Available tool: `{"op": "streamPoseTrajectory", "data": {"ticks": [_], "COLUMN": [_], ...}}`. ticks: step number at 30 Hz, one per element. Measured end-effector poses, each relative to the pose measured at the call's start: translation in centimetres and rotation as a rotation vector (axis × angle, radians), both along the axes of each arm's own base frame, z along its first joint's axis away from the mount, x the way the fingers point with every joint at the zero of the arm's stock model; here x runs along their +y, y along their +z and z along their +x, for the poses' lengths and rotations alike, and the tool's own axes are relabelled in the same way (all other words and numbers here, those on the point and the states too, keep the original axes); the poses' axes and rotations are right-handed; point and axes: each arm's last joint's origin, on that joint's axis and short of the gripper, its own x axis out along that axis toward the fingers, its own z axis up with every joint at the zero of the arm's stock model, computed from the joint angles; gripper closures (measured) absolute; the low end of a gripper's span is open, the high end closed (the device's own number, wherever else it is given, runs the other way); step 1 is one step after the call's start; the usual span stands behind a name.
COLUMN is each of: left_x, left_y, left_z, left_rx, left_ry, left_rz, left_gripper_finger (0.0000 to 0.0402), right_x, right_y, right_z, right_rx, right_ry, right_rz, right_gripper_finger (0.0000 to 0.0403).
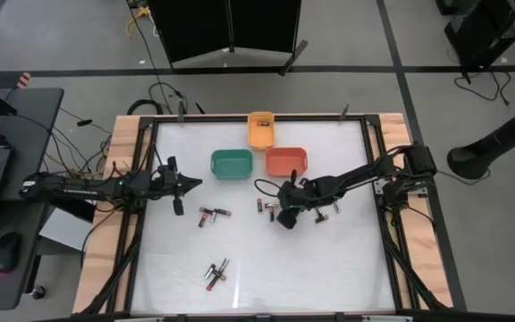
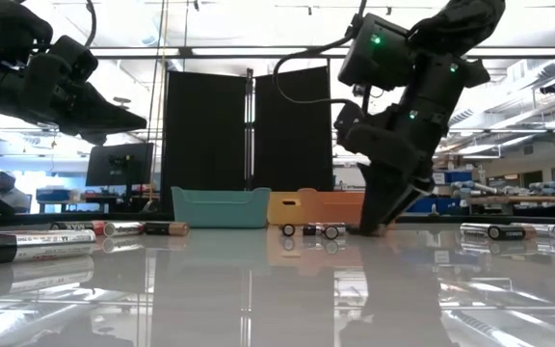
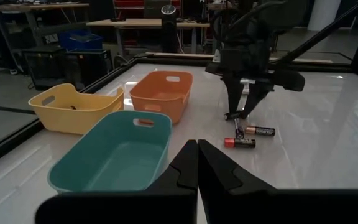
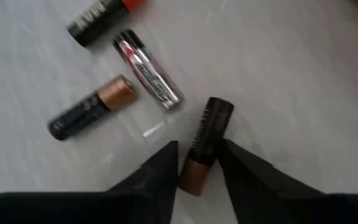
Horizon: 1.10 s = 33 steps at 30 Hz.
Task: Sort batteries
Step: Put the brown battery into the orange bin
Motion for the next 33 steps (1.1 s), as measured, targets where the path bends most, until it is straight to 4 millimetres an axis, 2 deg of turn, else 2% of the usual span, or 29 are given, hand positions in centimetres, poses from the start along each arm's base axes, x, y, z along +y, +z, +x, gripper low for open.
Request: {"op": "streamPoseTrajectory", "data": {"ticks": [4, 8, 12, 16, 19, 24, 29, 33], "left_x": [0.0, 0.0, 0.0, 0.0, 0.0, 0.0, 0.0, 0.0], "left_y": [0.0, 0.0, 0.0, 0.0, 0.0, 0.0, 0.0, 0.0], "left_z": [0.0, 0.0, 0.0, 0.0, 0.0, 0.0, 0.0, 0.0], "left_rx": [0.0, 0.001, 0.001, 0.001, 0.001, 0.0, 0.0, 0.0], "left_ry": [0.0, 0.0, 0.001, 0.001, 0.001, 0.001, 0.0, 0.001], "left_rz": [0.0, 0.0, 0.0, 0.0, 0.0, 0.0, 0.0, 0.0], "left_gripper_finger": [0.0392, 0.0392, 0.0392, 0.0392, 0.0392, 0.0392, 0.0392, 0.0392], "right_x": [-0.1, -0.1, 0.2, 0.6, 0.1, -2.7, -7.2, -10.6], "right_y": [0.0, 0.3, 1.5, 4.3, 6.5, 9.0, 9.0, 8.0], "right_z": [-0.3, -0.3, -0.1, 0.8, 1.4, 2.8, 2.9, 2.5], "right_rx": [0.036, 0.066, 0.173, 0.229, 0.268, 0.231, 0.254, 0.234], "right_ry": [0.033, 0.067, 0.118, 0.166, 0.184, 0.236, 0.313, 0.374], "right_rz": [-0.016, -0.016, -0.034, -0.12, -0.21, -0.295, -0.347, -0.321], "right_gripper_finger": [0.0344, 0.0345, 0.0345, 0.0345, 0.0345, 0.0345, 0.0345, 0.0345]}}
